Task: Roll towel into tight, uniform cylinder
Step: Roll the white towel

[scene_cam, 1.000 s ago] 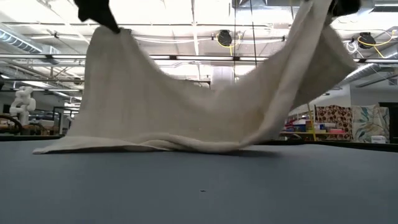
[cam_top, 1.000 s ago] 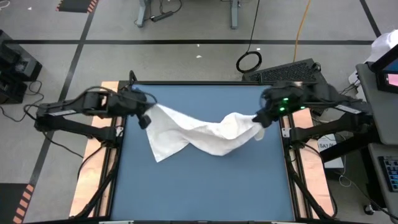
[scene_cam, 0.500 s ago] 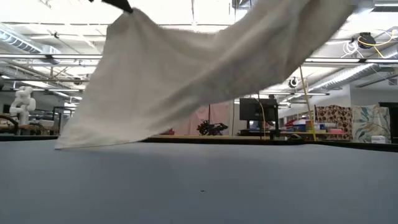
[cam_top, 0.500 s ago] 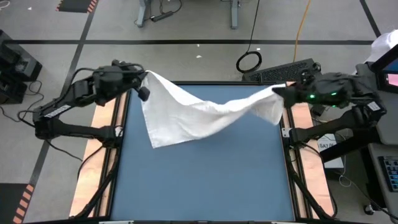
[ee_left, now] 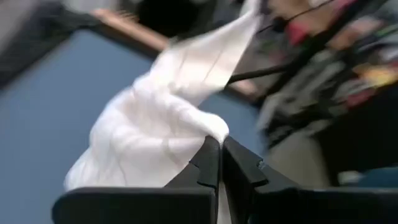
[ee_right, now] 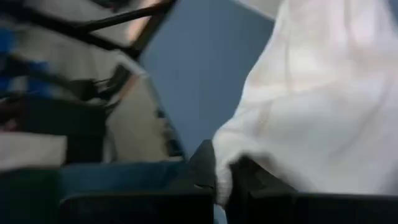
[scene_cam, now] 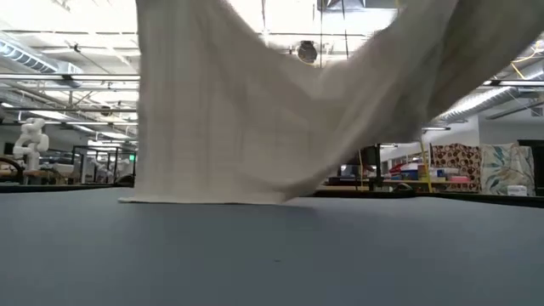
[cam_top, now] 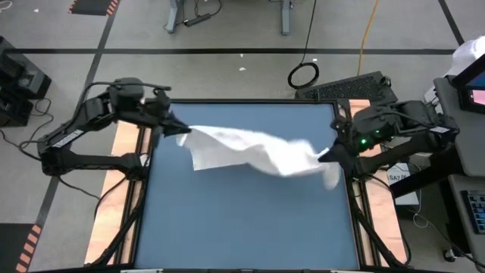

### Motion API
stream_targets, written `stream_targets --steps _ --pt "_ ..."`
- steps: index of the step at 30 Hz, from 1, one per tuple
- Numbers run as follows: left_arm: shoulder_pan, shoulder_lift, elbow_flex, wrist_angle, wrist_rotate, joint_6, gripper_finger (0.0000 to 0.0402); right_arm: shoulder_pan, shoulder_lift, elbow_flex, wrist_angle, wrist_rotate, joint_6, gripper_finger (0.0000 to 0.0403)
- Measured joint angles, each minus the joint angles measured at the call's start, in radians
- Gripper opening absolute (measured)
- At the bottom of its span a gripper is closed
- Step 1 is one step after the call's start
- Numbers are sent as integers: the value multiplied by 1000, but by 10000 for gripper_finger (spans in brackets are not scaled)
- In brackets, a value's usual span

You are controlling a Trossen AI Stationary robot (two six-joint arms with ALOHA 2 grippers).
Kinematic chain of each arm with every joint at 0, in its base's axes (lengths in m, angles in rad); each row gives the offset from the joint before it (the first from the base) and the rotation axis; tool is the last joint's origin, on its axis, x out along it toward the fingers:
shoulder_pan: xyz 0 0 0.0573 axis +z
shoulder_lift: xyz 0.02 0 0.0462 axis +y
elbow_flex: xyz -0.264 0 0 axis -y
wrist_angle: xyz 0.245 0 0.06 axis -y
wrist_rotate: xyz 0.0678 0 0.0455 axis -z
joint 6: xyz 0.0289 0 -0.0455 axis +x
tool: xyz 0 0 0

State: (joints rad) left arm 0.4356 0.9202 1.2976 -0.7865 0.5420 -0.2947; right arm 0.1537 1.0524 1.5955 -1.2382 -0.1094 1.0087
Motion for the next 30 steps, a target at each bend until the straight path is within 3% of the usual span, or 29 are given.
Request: stream_targets --steps 3,6,11,15,20,25,30 --pt "18 -39 1 96 9 -85 12 20 -12 1 31 53 -31 0" --pt "46 -55 2 115 -124 -78 12 19 -9 1 -29 188 -80 0" --pt "100 17 3 -57 -305 55 12 19 45 -2 -238 495 -141 0" --pt "123 147 0 -224 -431 216 12 18 72 -82 -308 630 -130 0" --pt "130 312 0 -271 -396 359 12 18 72 -259 -209 644 -85 0" --pt "118 413 0 -259 -282 380 12 19 72 -431 -99 545 29 0" --pt "97 435 0 -268 -169 414 12 19 72 -553 -67 418 140 0"
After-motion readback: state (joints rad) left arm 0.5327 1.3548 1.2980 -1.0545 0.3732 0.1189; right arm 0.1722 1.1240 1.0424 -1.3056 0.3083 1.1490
